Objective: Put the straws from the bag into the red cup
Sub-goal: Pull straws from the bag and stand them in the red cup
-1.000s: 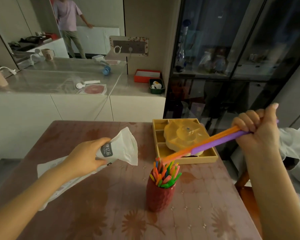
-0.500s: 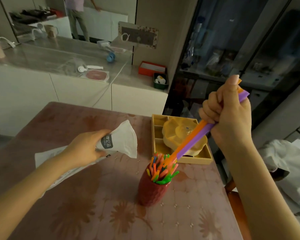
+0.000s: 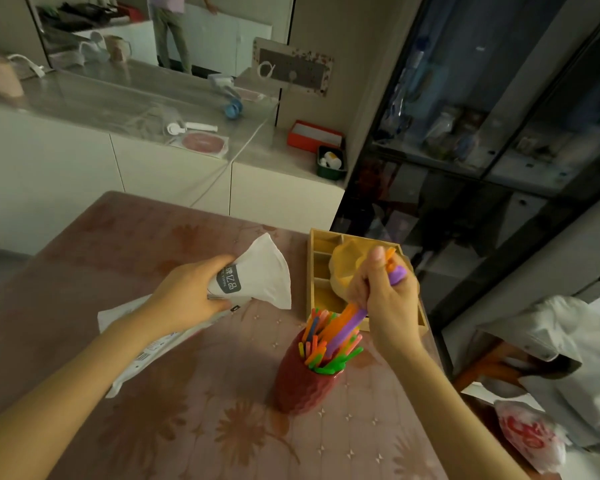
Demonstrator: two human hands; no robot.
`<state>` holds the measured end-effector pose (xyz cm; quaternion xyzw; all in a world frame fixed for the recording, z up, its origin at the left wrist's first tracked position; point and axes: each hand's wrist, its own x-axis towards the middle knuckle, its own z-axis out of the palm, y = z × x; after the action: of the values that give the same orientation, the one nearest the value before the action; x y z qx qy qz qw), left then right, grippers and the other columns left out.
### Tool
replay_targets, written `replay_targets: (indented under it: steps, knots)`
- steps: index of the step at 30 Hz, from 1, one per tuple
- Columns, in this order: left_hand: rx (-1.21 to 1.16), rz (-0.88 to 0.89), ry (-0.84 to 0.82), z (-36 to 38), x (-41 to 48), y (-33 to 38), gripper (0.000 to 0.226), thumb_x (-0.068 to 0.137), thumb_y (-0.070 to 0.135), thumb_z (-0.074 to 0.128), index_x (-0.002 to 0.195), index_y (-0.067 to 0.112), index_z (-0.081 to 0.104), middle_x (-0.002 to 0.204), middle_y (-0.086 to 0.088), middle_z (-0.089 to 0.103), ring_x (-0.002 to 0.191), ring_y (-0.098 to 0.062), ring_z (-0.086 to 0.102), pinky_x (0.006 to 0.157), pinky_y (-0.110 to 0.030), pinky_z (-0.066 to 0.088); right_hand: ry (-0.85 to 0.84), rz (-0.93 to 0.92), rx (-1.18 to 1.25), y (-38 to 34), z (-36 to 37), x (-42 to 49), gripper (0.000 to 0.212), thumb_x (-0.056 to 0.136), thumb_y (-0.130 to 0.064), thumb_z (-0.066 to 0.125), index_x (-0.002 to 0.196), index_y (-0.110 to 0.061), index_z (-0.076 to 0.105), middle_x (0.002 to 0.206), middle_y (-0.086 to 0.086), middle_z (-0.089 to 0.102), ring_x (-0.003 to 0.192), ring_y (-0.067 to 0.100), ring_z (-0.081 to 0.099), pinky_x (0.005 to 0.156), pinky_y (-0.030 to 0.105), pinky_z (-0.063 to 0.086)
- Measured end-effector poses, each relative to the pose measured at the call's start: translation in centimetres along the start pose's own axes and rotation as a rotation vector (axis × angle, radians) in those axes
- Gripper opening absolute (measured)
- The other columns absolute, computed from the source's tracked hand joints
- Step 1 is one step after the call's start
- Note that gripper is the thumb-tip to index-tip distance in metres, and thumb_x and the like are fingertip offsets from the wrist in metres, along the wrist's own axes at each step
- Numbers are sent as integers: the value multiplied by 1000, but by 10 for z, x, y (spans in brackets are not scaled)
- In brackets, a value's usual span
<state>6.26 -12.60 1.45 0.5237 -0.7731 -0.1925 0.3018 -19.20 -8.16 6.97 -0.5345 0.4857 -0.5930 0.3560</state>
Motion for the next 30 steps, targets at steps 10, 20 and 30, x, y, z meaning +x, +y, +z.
replay_targets:
  steps: [10,20,30]
  knots:
    - [-16,-3,-11,2,-1,2,57,63,12,81,114,14,56,92,-2,70,78,-23,64,67,-36,51,77,-23,-125,3,2,5,43,83,-57,41,56,-32,64,49,-10,62,45,2,58,49,13,50]
    - [-16,2,-39,1,0,6,58,65,12,81,116,16,55,94,1,68,79,-19,63,69,-38,52,-123,0,-234,25,4,-3,48,84,-55,44,66,-13,60,60,-5,67,56,7,65,55,15,53]
    - [-14,29,-58,5,0,3,55,66,15,80,115,18,56,88,7,67,75,-14,62,65,-32,51,-87,-88,-295,24,-12,-13,10,83,-51,57,76,-47,64,79,-19,69,79,2,66,65,16,55]
